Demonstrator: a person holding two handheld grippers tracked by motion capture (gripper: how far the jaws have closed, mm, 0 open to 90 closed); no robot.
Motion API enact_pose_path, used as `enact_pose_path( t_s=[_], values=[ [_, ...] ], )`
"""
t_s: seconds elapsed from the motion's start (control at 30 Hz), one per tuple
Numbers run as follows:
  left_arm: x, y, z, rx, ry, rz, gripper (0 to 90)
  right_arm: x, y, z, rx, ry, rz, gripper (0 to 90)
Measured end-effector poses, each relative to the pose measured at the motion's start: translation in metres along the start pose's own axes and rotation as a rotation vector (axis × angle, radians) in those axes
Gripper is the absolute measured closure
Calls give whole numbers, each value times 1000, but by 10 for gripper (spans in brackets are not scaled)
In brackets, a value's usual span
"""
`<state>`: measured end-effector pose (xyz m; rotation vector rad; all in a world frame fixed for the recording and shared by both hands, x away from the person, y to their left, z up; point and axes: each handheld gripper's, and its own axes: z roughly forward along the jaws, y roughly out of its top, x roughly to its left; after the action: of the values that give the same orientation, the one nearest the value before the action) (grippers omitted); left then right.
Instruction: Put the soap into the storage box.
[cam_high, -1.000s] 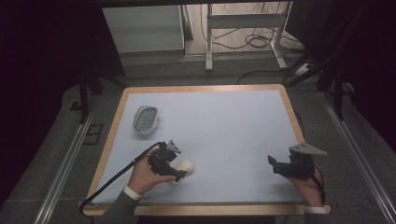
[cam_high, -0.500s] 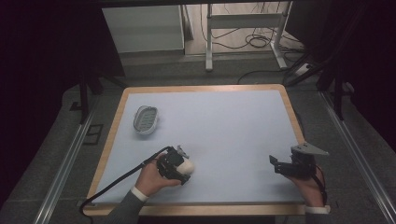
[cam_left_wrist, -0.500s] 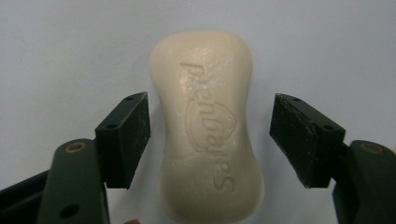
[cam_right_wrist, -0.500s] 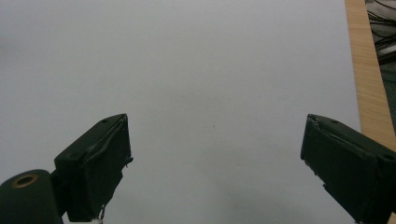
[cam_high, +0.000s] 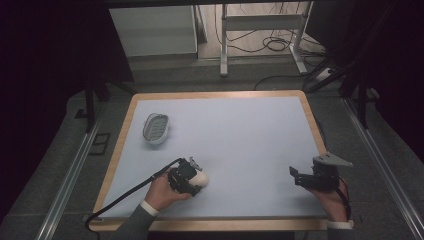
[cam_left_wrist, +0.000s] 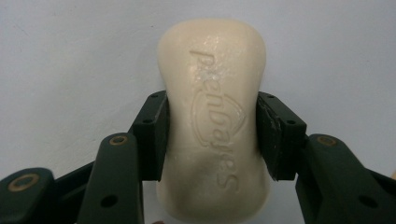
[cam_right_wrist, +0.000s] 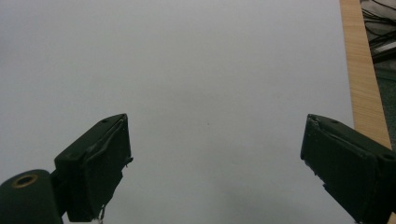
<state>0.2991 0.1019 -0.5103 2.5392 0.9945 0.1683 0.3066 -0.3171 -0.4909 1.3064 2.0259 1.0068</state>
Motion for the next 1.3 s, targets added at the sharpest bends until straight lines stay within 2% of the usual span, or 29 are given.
enact_pose_path(
  t_s=[0.2,0.47,0.63,0.87,1.0,1.3],
  values=[
    [-1,-2,2,1,3,-4,464,0,0,0,-2,-2,-1,82],
    [-2,-3,1,-11,2,6,493,-1,0,0,0,-6,-1,82],
    [6,-2,-6,-11,-2,6,495,-1,0,0,-2,-8,0,82],
    [18,-1,-25,-80,-22,-27,494,-2,-1,0,2,-10,4,82],
    [25,0,-32,-102,-17,-44,494,-2,-1,1,3,-10,1,82],
    [35,7,-45,-134,-15,-52,495,-2,-1,0,2,-12,5,82]
  ],
)
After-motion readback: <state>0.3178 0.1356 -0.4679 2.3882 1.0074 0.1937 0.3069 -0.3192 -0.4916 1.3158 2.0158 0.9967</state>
